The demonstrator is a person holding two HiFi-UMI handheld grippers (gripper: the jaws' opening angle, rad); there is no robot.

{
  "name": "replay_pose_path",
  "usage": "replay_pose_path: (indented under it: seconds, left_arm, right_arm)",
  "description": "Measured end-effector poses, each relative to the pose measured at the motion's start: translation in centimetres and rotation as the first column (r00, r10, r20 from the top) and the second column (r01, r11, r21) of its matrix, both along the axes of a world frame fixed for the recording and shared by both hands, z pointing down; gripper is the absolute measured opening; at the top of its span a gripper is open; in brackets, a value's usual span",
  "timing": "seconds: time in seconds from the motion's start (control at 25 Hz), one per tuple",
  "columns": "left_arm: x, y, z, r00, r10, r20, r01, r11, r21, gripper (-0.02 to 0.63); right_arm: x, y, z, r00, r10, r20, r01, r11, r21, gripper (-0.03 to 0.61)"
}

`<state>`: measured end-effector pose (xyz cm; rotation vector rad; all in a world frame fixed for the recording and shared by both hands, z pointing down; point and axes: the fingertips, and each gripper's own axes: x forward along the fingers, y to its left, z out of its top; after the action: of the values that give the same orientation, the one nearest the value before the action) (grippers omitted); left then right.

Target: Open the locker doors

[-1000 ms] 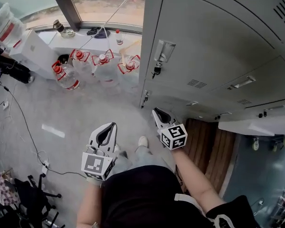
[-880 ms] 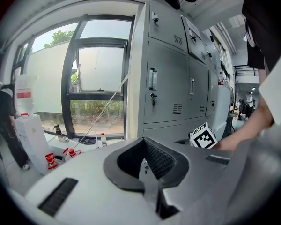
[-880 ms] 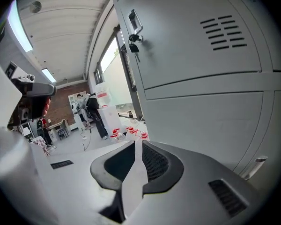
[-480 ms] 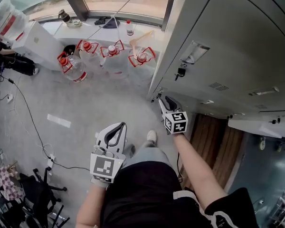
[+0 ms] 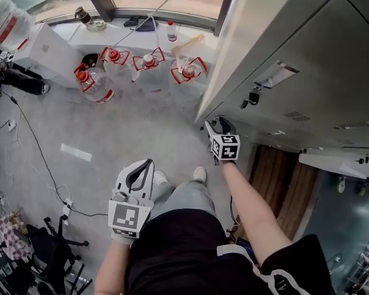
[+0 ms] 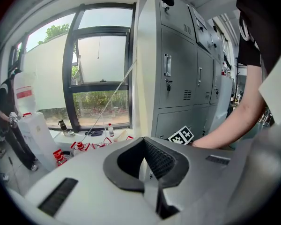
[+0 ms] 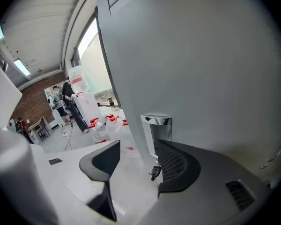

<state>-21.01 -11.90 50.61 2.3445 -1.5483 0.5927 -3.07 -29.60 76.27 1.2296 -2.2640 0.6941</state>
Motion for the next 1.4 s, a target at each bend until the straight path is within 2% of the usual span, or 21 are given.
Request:
replay_pose_path:
  seconds: [0.24,0.44,0.8,1.16,1.4]
  left_arm:
    - [-2.1,1.1,0.5,1.000,0.002,0.016,-0.002,1.000,-0.016,0.018]
    - [-2.6,1.5,0.8,1.000,0.017,0.019,-0.017,1.000,-0.025,0.018]
    - [-3.1,2.1,1.3,0.998,0.060,0.012,-0.060,0.998,-0.034,0.018]
    - [-3.4,3.2,1.5,0.993,0.119,-0.006,-0.120,0.993,-0.024,0.018]
    - [-3.4,4.3,1.7,0.986,0.164,-0.016,-0.164,0.986,-0.019,0.018]
  right_arm:
    - [-0.2,-1.1,1.4,0.999,0.041,-0.002,-0.041,0.999,-0.016,0.259]
    - [-1.0,-1.6,1.7,0.999,0.031,-0.021,-0.031,0.999,-0.008,0.259]
    - [-1.2,-1.9,1.5,0.991,0.131,0.013,-0.131,0.991,-0.038,0.259]
    - [-0.4,1.8,1.7,0.987,0.158,-0.005,-0.158,0.987,-0.036,0.235]
    - [0.6,4.4,1.8,0.976,0.219,-0.017,-0.219,0.975,-0.033,0.190]
